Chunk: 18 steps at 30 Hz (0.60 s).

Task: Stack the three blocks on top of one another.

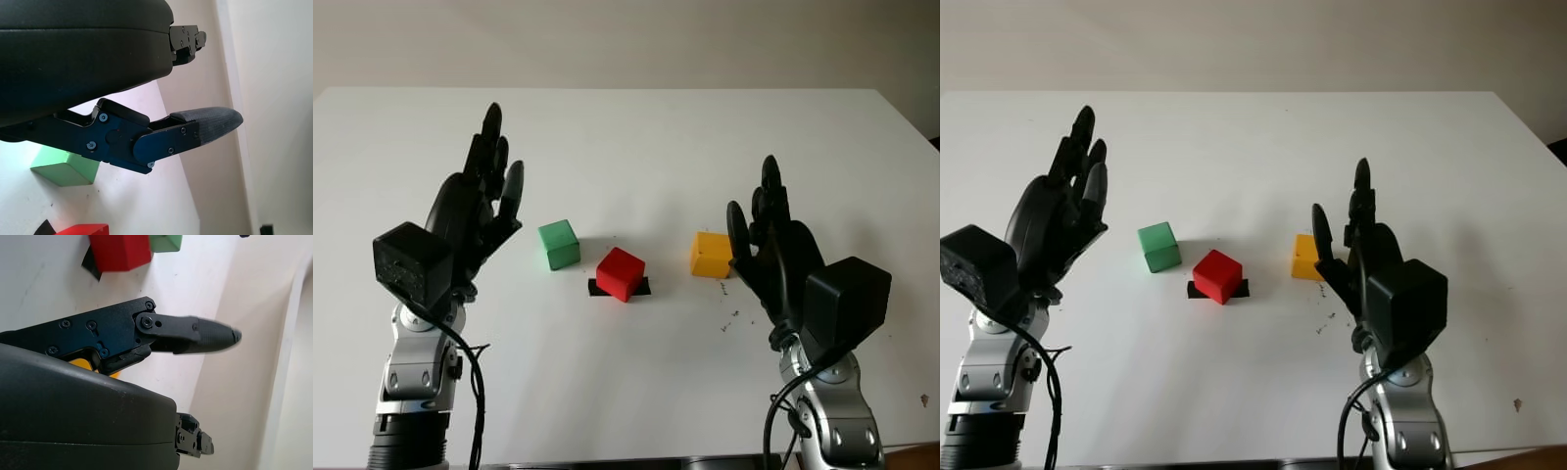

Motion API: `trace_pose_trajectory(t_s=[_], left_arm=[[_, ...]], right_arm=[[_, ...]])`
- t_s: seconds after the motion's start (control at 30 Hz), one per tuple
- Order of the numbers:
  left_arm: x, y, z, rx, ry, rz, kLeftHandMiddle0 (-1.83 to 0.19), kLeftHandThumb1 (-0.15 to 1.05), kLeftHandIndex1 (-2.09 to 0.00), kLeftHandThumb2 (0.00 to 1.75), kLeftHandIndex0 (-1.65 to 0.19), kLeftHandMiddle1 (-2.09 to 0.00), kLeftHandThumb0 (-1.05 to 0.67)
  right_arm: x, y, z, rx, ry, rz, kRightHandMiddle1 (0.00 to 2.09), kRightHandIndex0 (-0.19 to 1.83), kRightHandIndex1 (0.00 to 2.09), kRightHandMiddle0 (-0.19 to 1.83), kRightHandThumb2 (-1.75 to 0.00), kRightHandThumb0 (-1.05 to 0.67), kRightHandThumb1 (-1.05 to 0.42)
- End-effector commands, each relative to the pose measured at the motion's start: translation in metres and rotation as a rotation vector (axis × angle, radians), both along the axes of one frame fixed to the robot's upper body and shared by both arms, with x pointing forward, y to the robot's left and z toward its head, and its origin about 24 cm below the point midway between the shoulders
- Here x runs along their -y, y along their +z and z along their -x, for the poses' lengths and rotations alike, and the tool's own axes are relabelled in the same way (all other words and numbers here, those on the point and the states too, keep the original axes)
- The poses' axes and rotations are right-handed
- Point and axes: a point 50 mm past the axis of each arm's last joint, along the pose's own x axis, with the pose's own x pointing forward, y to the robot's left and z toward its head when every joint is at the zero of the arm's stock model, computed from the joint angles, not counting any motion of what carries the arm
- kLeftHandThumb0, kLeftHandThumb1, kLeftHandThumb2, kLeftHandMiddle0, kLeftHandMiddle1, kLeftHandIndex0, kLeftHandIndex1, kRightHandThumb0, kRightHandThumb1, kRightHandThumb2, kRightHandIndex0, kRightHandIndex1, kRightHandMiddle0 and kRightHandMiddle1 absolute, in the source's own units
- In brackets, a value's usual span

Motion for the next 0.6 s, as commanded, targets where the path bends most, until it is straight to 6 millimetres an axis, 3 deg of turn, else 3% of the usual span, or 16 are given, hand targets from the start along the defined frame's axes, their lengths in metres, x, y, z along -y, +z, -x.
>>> trace_pose_trajectory(t_s=[0.0,0.13,0.23,0.57], left_arm=[[-0.003,-0.005,0.001,-0.007,0.014,0.037,0.15,1.05,-0.04,0.66,0.15,-0.04,-0.78],[-0.004,-0.012,0.001,-0.041,0.023,0.077,0.18,1.05,-0.03,0.67,0.18,-0.04,-0.8],[-0.001,-0.015,0.002,-0.044,0.03,0.105,0.17,1.05,-0.04,0.68,0.17,-0.05,-0.79],[0.004,-0.013,0.002,-0.026,0.028,0.123,0.14,1.05,-0.05,0.68,0.17,-0.06,-0.77]], right_arm=[[0.011,0.019,-0.004,0.057,0.011,0.094,0.06,-0.18,0.04,-0.11,-0.17,-0.73,-1.05],[0.024,0.04,-0.011,0.059,0.001,0.343,0.12,-0.11,0.08,0.03,-0.06,-0.73,-0.99],[0.032,0.05,-0.019,0.012,0.028,0.45,0.13,-0.08,0.08,0.13,-0.04,-0.62,-0.91],[0.037,0.051,-0.031,-0.068,0.088,0.838,0.09,0.02,0.1,0.27,-0.05,-0.57,-0.85]])
